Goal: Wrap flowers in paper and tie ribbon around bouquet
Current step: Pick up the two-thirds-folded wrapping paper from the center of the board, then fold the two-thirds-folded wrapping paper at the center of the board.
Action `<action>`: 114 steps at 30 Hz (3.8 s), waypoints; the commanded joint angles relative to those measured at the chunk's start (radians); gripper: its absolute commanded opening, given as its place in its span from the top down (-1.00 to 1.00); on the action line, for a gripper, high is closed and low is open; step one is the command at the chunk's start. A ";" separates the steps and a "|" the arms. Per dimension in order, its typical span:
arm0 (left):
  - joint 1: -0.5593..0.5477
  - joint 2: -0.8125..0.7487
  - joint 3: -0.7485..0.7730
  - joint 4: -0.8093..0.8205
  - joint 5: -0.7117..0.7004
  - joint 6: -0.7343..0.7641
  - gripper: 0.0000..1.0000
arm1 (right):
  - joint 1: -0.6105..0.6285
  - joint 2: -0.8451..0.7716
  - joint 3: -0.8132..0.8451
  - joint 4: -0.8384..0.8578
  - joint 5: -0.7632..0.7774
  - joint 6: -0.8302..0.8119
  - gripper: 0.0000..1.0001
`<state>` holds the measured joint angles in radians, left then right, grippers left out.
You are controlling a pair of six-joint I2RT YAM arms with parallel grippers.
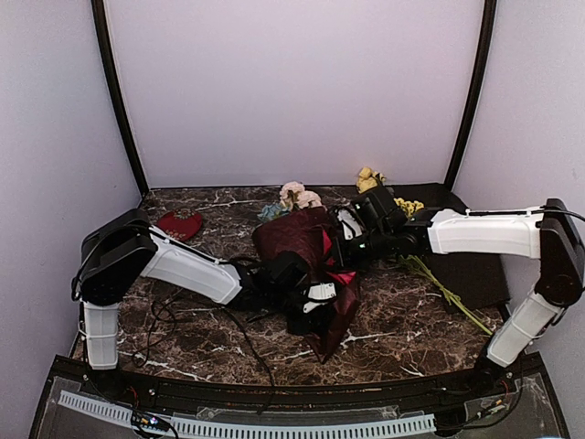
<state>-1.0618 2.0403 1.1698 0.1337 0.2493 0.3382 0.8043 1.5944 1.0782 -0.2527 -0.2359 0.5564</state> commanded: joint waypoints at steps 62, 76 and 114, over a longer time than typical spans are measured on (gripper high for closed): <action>0.059 -0.024 -0.082 0.009 0.044 -0.102 -0.01 | 0.213 -0.655 -0.571 -0.319 0.133 0.804 -0.57; 0.046 -0.028 -0.018 -0.082 -0.001 -0.064 -0.01 | 0.213 -0.711 -0.688 -0.333 0.170 0.927 -0.56; 0.025 0.119 0.100 -0.146 -0.010 -0.039 -0.01 | 0.268 -0.526 -0.251 -0.409 0.388 0.575 1.00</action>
<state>-1.0321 2.1006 1.2972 0.0616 0.2245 0.3023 1.0397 1.0332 0.7151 -0.6662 0.0650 1.2354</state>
